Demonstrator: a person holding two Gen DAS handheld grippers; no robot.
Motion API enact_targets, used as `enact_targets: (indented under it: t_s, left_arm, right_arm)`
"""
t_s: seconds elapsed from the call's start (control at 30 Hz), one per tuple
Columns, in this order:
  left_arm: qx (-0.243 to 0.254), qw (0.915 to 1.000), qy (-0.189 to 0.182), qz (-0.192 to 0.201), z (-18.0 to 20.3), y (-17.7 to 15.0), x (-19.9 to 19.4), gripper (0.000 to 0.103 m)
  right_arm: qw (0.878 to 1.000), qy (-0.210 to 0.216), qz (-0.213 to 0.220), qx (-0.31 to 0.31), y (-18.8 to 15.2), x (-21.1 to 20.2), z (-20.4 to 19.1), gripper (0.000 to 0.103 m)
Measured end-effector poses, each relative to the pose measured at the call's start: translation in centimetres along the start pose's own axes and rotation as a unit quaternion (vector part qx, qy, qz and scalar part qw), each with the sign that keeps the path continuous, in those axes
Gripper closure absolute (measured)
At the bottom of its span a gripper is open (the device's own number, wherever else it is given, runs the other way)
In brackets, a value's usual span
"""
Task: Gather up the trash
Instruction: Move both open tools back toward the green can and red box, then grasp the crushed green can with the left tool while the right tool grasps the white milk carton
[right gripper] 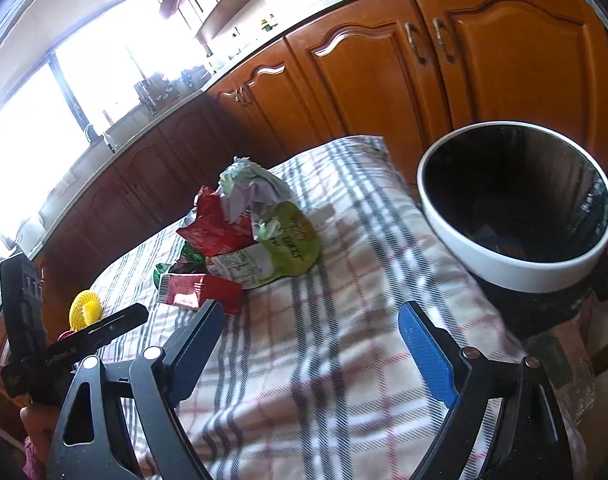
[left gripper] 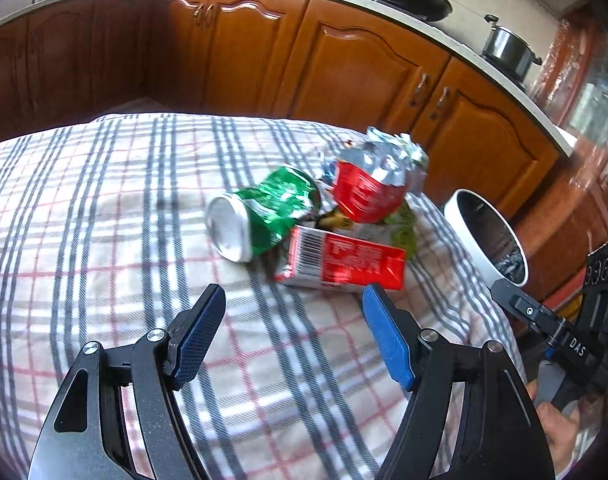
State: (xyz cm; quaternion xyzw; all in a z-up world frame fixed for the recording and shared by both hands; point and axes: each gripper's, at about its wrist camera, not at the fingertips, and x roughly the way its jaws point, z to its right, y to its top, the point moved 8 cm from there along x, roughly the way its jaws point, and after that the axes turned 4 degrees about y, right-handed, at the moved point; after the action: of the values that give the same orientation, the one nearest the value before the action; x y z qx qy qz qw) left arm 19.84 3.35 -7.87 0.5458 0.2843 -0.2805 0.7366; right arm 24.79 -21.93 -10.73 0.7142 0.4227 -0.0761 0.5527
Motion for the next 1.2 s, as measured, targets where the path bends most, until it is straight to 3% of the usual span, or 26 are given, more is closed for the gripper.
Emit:
enact_targets:
  t_s: [0.3,0.43,0.53,0.8,0.93,1.03,1.2]
  left_arm:
    - [-0.022,0.9996,0.014,0.01,-2.8,1.4,0.0,0.03]
    - [-0.033,0.9993,0.013,0.011,-3.9,2.2,0.3,0.03]
    - [-0.034,0.9992,0.015,0.016,-4.3,3.1,0.6,0.03]
    - [-0.02,0.9996,0.017,0.007,-5.9,6.1,2.8,0.03]
    - [-0.035,0.9992,-0.006,-0.015,-6.4,6.8,4.7,0.029]
    - [-0.036,0.9987,-0.014,-0.032,-6.3,6.9,6.2,0.029]
    - [-0.019,0.9978,-0.022,-0.059,-5.0,5.9,8.1,0.029]
  right_arm:
    - [0.999,0.025,0.008,-0.019,2.9,2.1,-3.1,0.013]
    - [0.998,0.047,0.005,-0.042,3.8,3.5,-5.9,0.023]
    - [0.996,0.063,-0.013,-0.054,3.0,5.1,-7.6,0.029]
    - [0.986,0.094,-0.064,-0.118,0.4,8.5,-10.1,0.029]
    - [0.979,0.093,-0.094,-0.157,-0.3,10.1,-11.0,0.03]
    - [0.976,0.086,-0.104,-0.169,-1.1,10.2,-10.8,0.042]
    - [0.977,0.084,-0.099,-0.168,-1.4,8.1,-9.7,0.077]
